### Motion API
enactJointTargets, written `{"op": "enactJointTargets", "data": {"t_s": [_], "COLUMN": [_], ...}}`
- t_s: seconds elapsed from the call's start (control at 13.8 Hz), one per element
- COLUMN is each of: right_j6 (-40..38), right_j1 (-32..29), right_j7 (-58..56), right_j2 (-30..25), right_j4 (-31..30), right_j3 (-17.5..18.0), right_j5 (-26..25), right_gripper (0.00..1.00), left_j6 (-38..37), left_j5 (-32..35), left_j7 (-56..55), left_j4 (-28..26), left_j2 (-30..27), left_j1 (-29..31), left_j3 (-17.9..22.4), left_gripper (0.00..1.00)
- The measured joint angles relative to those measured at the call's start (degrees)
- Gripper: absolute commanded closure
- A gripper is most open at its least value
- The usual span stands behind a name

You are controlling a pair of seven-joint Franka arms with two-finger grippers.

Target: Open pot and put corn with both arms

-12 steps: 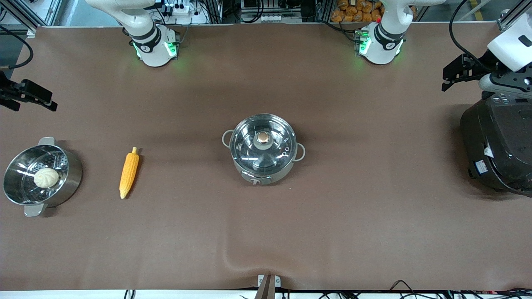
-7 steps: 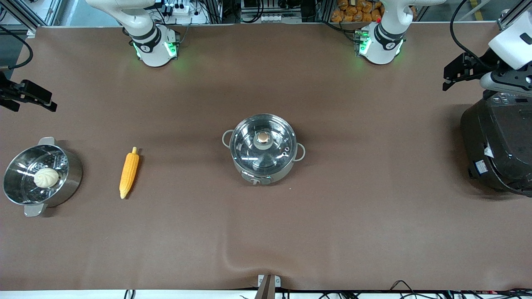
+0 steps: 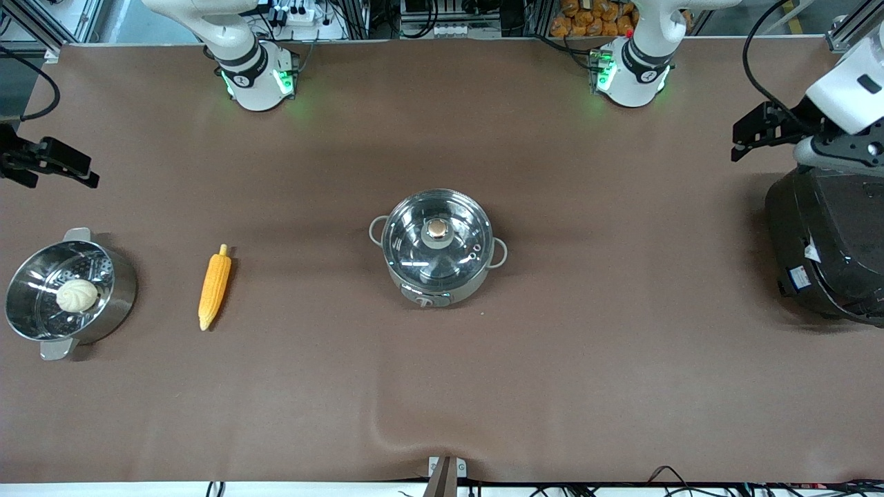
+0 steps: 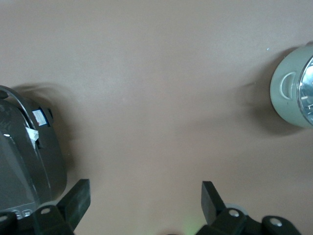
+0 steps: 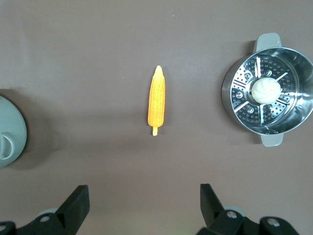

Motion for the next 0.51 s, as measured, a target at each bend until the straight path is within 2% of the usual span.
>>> {"op": "enactJointTargets", "data": {"t_s": [0.22, 0.51], "right_j6": [6.3, 15.6], "right_j1": [0.4, 0.6], "right_j7": [0.0, 0.0], "right_j2": [0.9, 2.8], "right_j4": [-4.0, -13.1], "right_j3": [0.0, 0.0], "right_j5": [0.0, 0.0], "right_gripper": [0.0, 0.0], "left_j6": [0.0, 1.5], "left_j5": [0.0, 0.0], "left_j7": [-9.6, -23.7], "left_j4": [1.6, 4.6], "left_j2": [4.9, 12.4], "left_j1": [-3.7, -13.4], "left_j3": [-0.4, -1.0], "left_gripper": [0.0, 0.0]}}
